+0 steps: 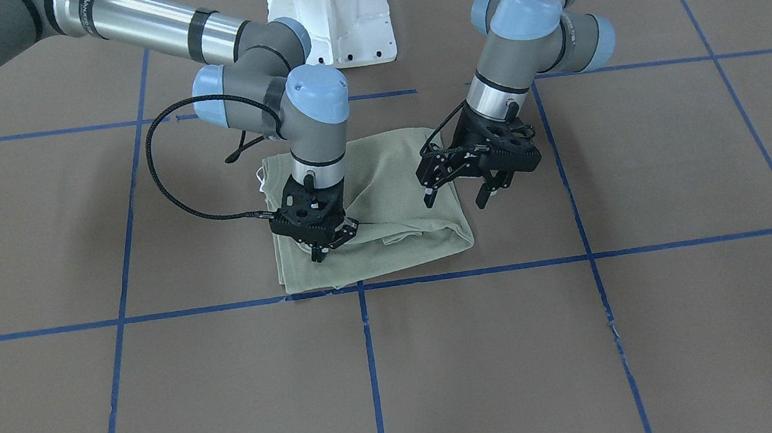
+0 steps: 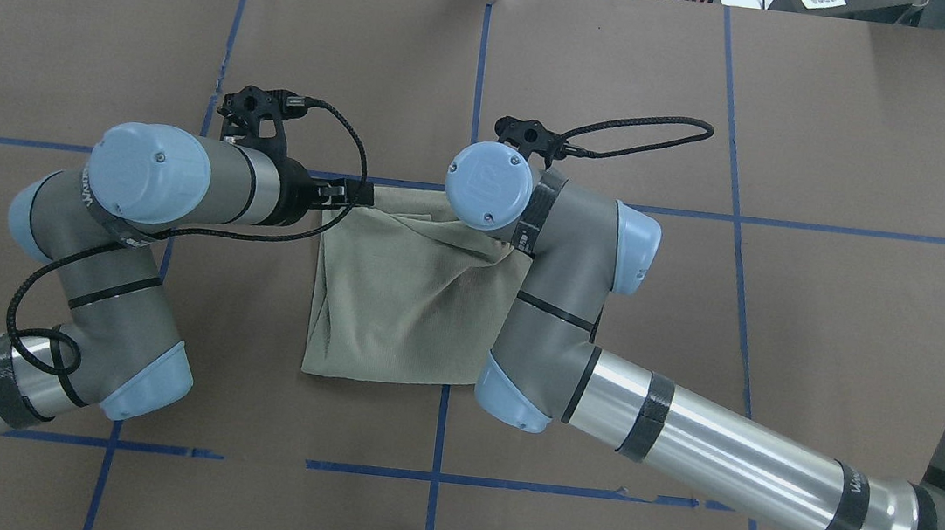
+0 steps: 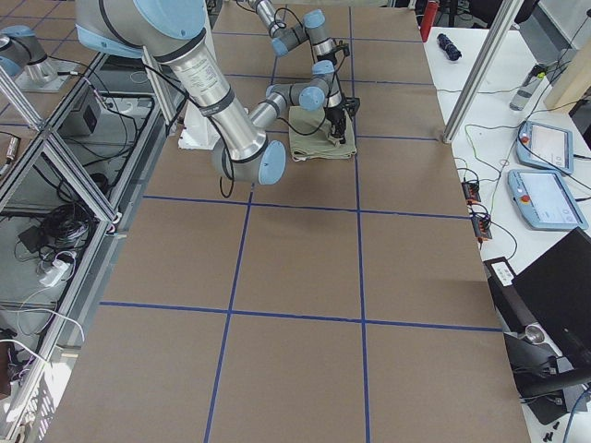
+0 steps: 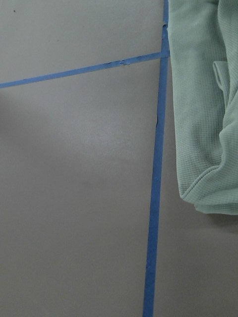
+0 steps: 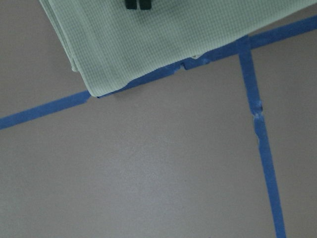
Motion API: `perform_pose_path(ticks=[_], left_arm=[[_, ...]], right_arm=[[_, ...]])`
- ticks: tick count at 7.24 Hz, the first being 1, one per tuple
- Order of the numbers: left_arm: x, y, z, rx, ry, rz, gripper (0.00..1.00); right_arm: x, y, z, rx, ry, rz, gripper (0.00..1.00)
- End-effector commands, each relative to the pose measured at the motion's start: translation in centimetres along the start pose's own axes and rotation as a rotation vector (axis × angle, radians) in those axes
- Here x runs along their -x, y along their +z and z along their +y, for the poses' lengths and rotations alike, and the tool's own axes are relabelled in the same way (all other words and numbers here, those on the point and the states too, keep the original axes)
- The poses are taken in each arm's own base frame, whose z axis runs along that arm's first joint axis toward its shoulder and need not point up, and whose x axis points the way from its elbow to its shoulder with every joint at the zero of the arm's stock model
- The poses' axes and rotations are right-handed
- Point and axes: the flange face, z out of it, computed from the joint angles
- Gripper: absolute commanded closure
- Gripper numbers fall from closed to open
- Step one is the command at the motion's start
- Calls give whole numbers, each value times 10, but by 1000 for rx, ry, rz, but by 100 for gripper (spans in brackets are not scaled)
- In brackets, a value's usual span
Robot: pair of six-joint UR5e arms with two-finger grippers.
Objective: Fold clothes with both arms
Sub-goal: 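Lower the folded edge onto the far edge and open both grippers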
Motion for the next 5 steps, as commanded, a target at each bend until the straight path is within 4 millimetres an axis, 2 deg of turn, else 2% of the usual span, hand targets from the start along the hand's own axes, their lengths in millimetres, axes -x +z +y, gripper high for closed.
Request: perform_pose_path(ticks=[1, 2, 3, 4, 5], left_arm=[[0, 0, 0, 0, 0, -1, 0], [1, 1, 0, 1, 0, -2, 0], [3, 5, 0, 3, -2, -9, 0], [4, 6, 1, 5, -16, -12, 0], [5, 9, 3, 6, -34, -18, 0]], right_arm=[[-17, 11, -29, -23, 22, 34, 100], [-22, 12, -42, -33, 32, 43, 100], [-24, 13, -44, -34, 33, 52, 100], [-23, 12, -44, -34, 30, 49, 60], [-21, 9, -45, -37, -16, 46, 1]])
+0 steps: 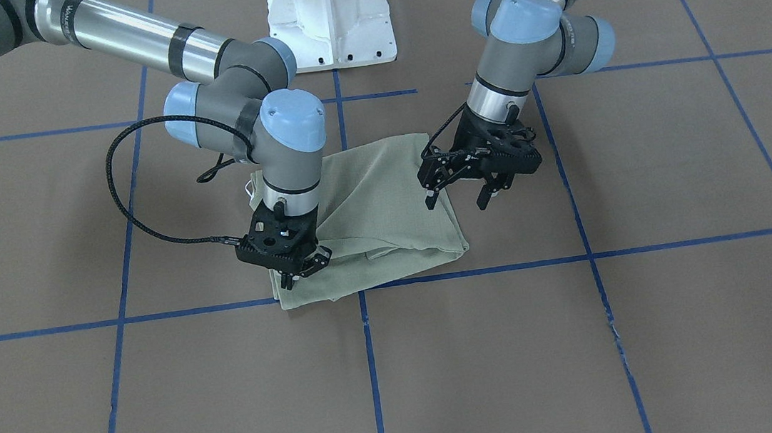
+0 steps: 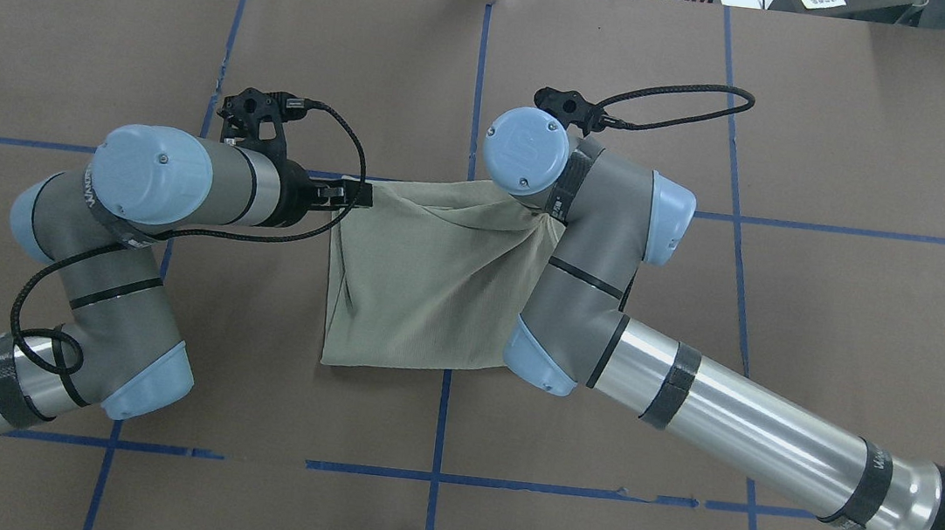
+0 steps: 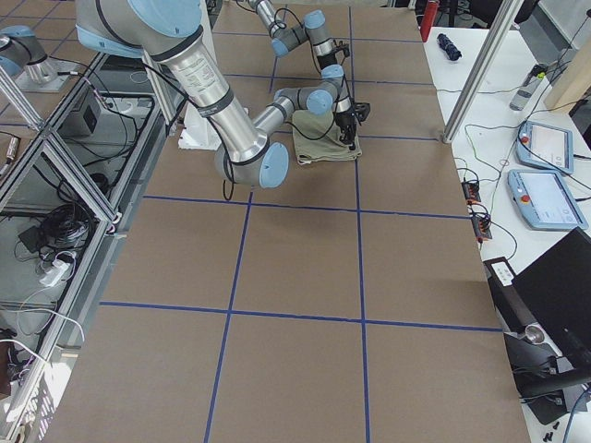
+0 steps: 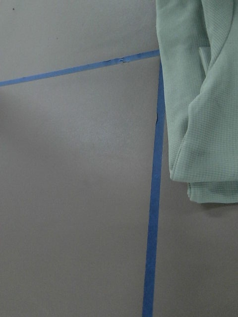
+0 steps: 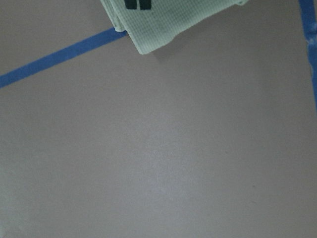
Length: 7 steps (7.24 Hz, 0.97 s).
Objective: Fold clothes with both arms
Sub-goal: 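Lower the folded edge onto the far edge and open both grippers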
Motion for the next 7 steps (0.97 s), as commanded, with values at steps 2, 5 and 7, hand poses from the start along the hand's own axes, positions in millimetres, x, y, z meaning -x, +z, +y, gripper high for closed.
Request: perform_pose_path(ticks=[2, 5, 7], left_arm=[[1, 15, 5, 10, -79, -22, 0], [0, 54, 24, -45, -260, 13, 12], [0, 61, 24, -49, -294, 44, 57]], right_arm=[[-3, -28, -41, 54, -121, -55, 0], [-44, -60, -79, 120, -166, -138, 0], [-45, -61, -80, 118, -165, -141, 0]])
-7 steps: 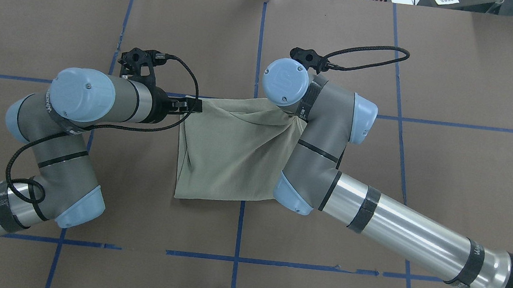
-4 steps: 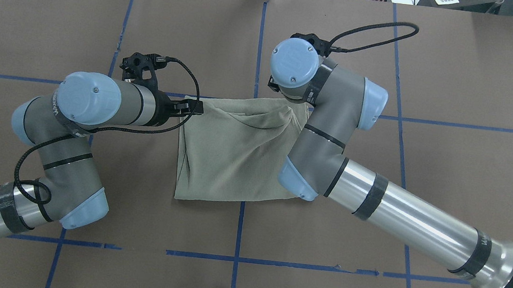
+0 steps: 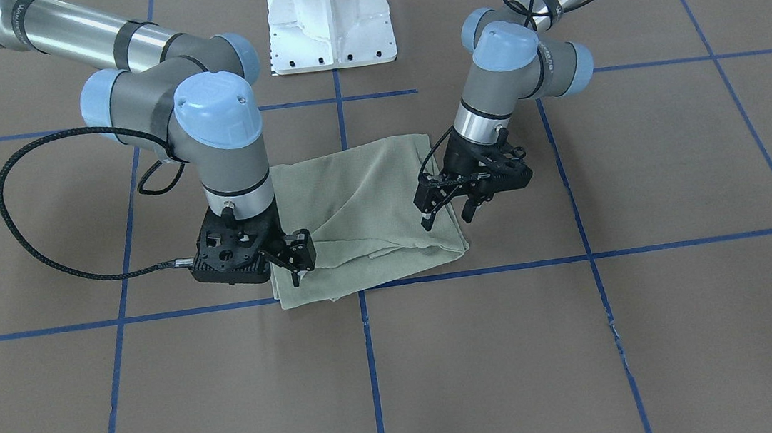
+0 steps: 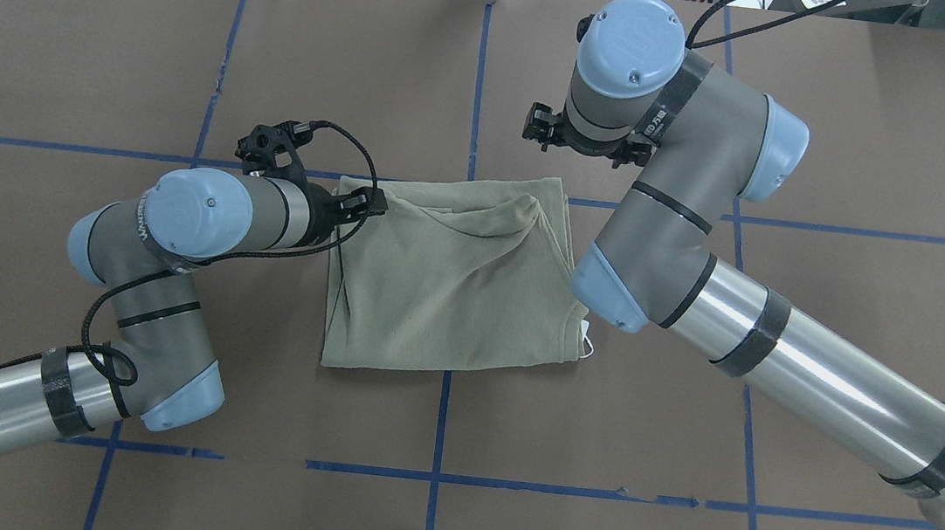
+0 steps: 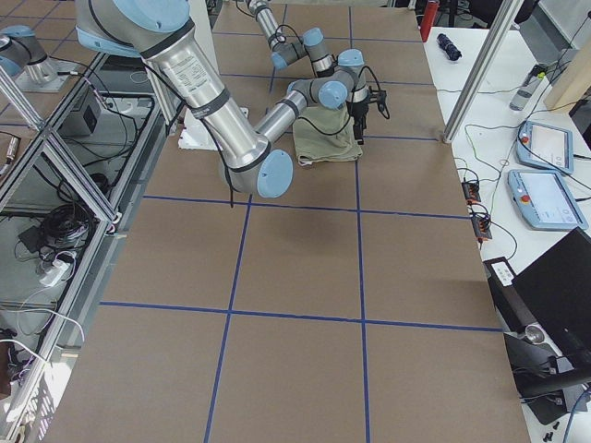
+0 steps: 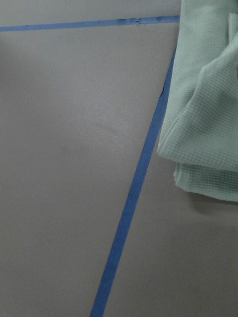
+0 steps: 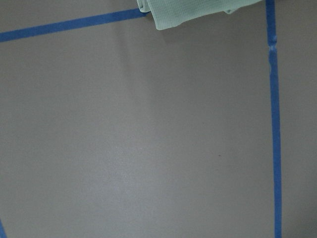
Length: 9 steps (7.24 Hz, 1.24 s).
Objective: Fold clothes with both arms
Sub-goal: 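Lower the folded edge onto the far edge and open both grippers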
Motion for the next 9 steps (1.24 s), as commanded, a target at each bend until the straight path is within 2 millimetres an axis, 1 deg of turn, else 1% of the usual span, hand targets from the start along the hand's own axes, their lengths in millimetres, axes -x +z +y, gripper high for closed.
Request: perform_pose_path(ticks=[1, 2, 3, 4, 5, 6, 7, 8, 9], left_arm=[[1, 3, 1, -4, -17, 19, 90], [2, 2, 0, -5, -15, 16, 100], [6, 2, -3, -10, -9, 10, 100], [13, -1, -20, -33, 52, 6, 100], [22, -3, -32, -48, 79, -4, 100], [23, -3, -33, -50, 88, -6, 100], [23, -4, -37, -54, 88, -7, 96], [23, -4, -37, -54, 146, -12, 1], [20, -16, -56, -61, 223, -18, 0]], right_arm=[[-2, -3, -1, 0, -2, -5, 0], [-2, -3, -1, -2, -2, -4, 0], [-5, 0, 0, 0, -1, 0, 0], [-8, 2, 1, 2, 0, 4, 0], [-11, 4, 1, 3, 1, 7, 0], [-12, 5, 1, 5, 2, 9, 0], [-14, 7, 2, 8, -4, 11, 0], [-20, 5, -7, 2, -36, 16, 0], [-38, 8, -17, 28, -67, 21, 0]])
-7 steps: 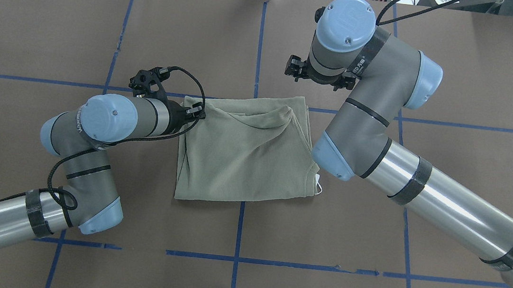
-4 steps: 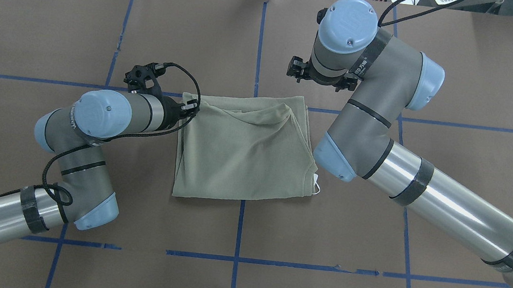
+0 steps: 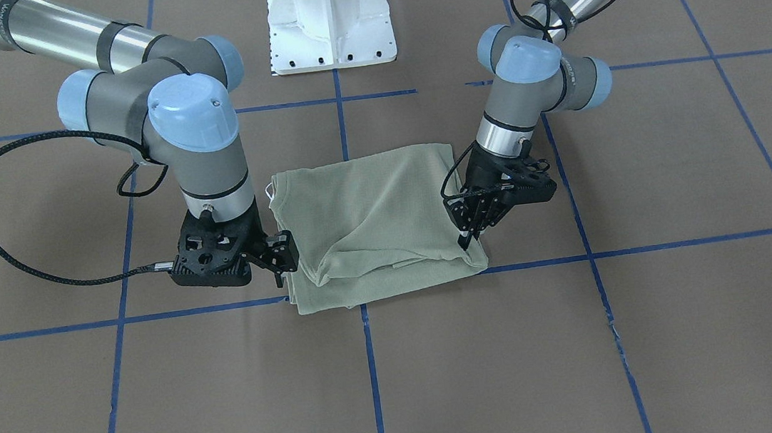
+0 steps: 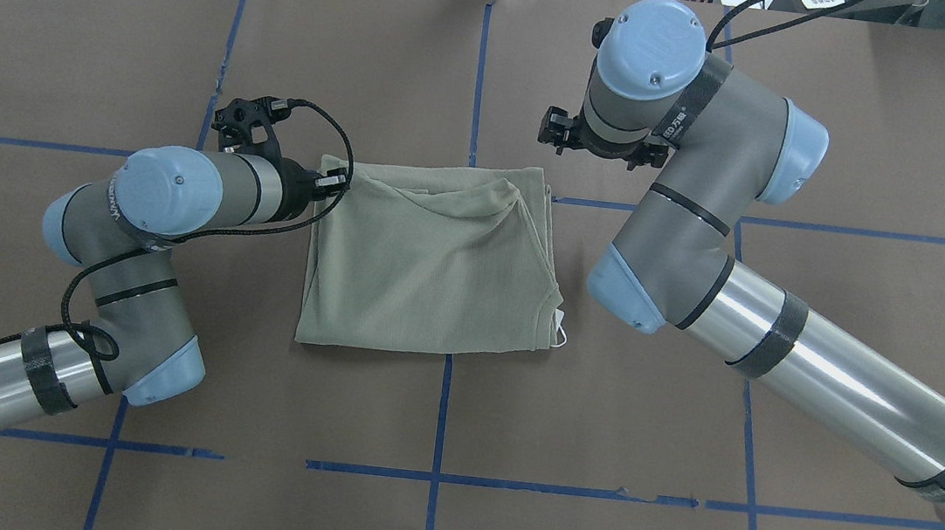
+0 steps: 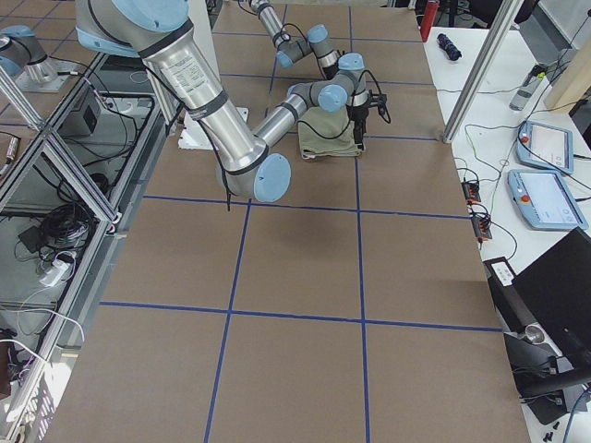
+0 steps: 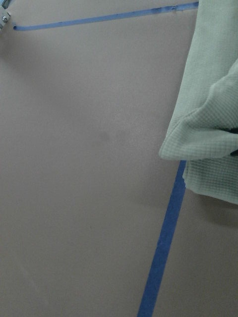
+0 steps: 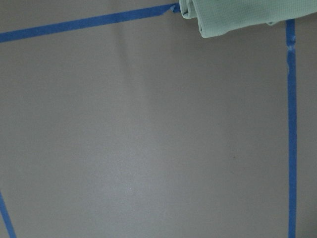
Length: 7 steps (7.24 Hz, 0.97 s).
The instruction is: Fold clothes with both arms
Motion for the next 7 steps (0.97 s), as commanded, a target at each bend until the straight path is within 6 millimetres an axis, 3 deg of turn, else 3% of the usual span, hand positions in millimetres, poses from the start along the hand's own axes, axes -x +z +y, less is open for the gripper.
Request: perform_pose_path(ticks=[1, 2, 3, 4, 5, 6, 7], left_arm=[[18, -33, -42, 51, 204, -43, 0], [37, -76, -69, 81, 329, -89, 0], [60, -127, -97, 104, 464, -158, 0], [83, -179, -126, 135, 573, -216, 0], [122, -223, -151, 163, 663, -249, 0], [176, -262, -187, 207, 751, -265, 0], [236, -310, -229, 245, 796, -289, 0]], right_arm=[[-59, 1, -31, 49, -97, 8, 0], [-104, -12, -39, 67, -196, 56, 0], [-150, -52, -59, 92, -291, 120, 0], [-211, -87, -78, 164, -371, 140, 0], [-296, -100, -95, 219, -418, 95, 0], [-382, -111, -104, 255, -438, 32, 0], [-469, -114, -93, 283, -398, 18, 0]])
